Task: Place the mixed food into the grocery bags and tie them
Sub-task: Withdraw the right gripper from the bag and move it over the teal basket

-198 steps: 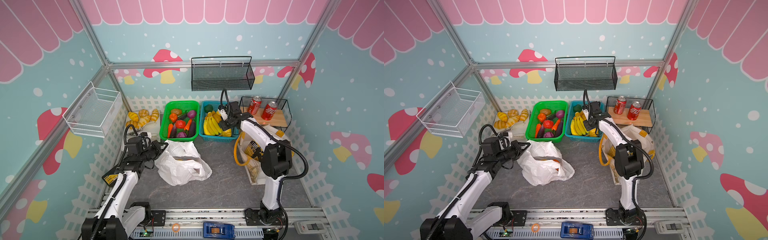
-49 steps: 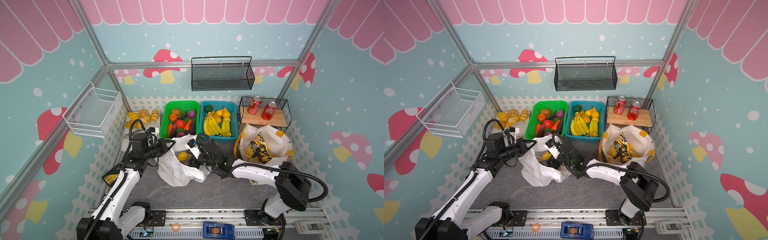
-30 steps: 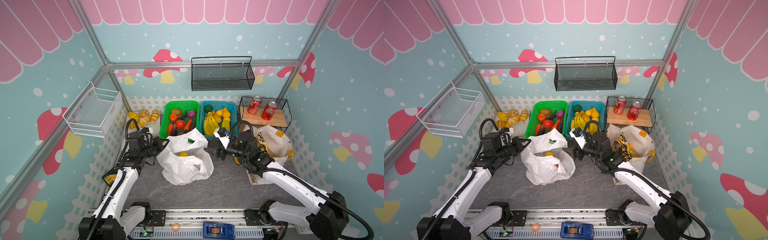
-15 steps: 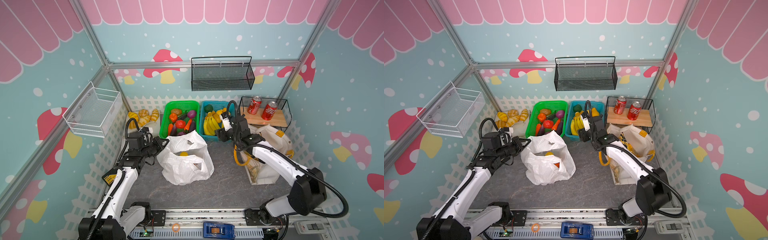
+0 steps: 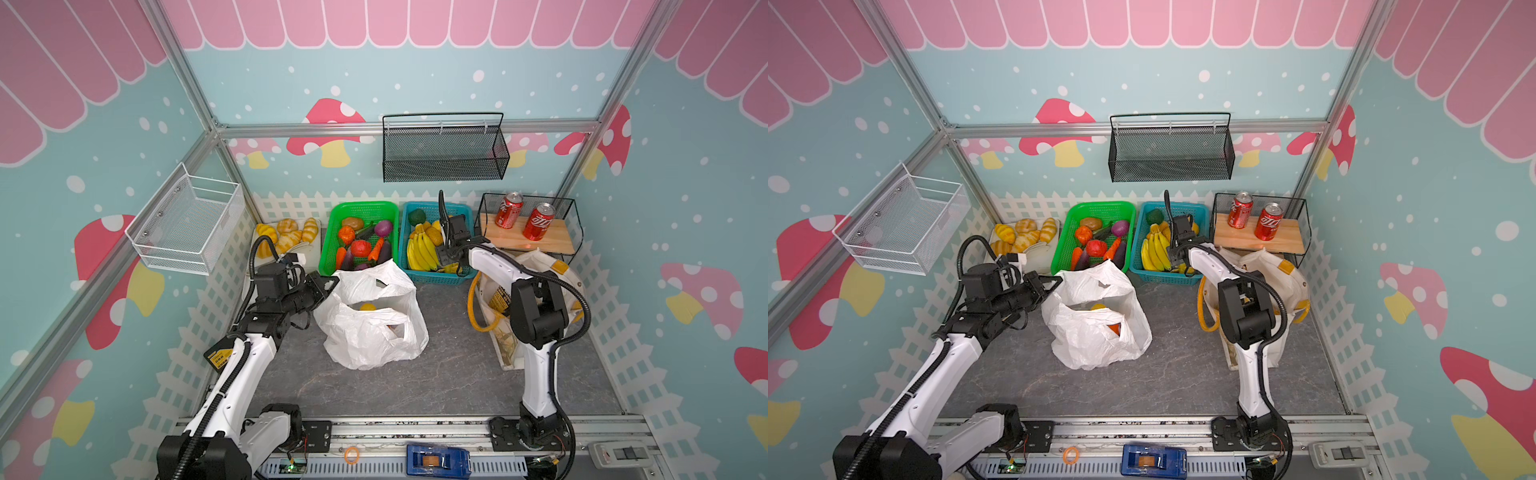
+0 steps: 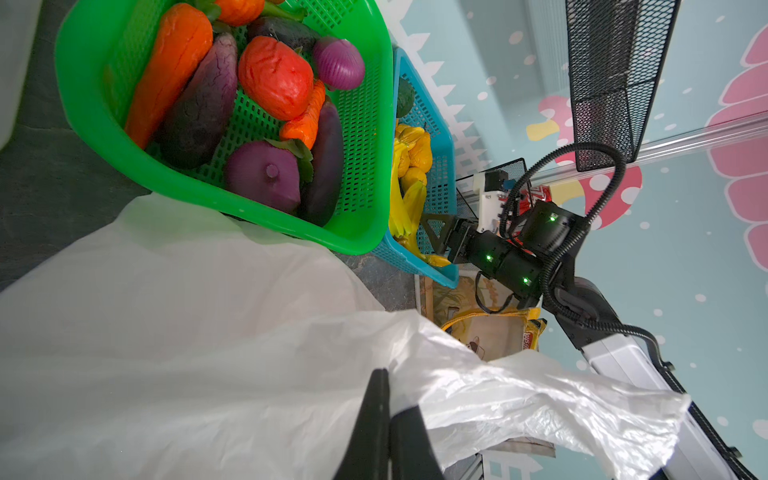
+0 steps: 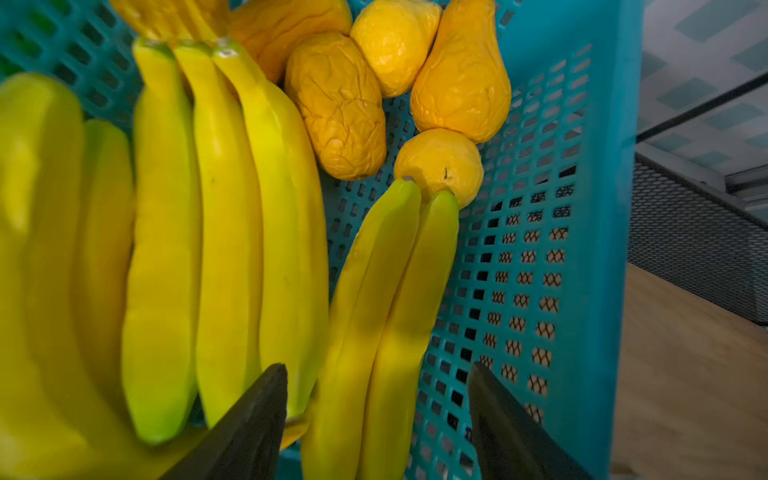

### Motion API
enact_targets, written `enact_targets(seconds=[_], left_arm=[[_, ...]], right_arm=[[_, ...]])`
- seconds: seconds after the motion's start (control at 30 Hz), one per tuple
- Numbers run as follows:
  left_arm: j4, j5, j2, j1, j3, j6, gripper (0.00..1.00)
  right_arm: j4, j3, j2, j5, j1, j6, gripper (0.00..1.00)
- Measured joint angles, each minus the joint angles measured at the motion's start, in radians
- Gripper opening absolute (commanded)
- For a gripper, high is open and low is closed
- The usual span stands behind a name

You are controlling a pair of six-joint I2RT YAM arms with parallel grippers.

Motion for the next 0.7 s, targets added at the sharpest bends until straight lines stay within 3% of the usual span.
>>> enact_targets(seconds=[0.33,0.7], left_arm=[[0.018,0.007,0.001,0.000,-0.004,-0.010,0.00],[0.022,0.008,0.001,0.000,-0.013,-0.010,0.00]], right_arm=[[-0.086,-0.085,-0.124,-0.117,-0.001,-0.035,0.75],[-0.169,-0.095,-0.181,-0.267,-0.040,-0.219,0.66]])
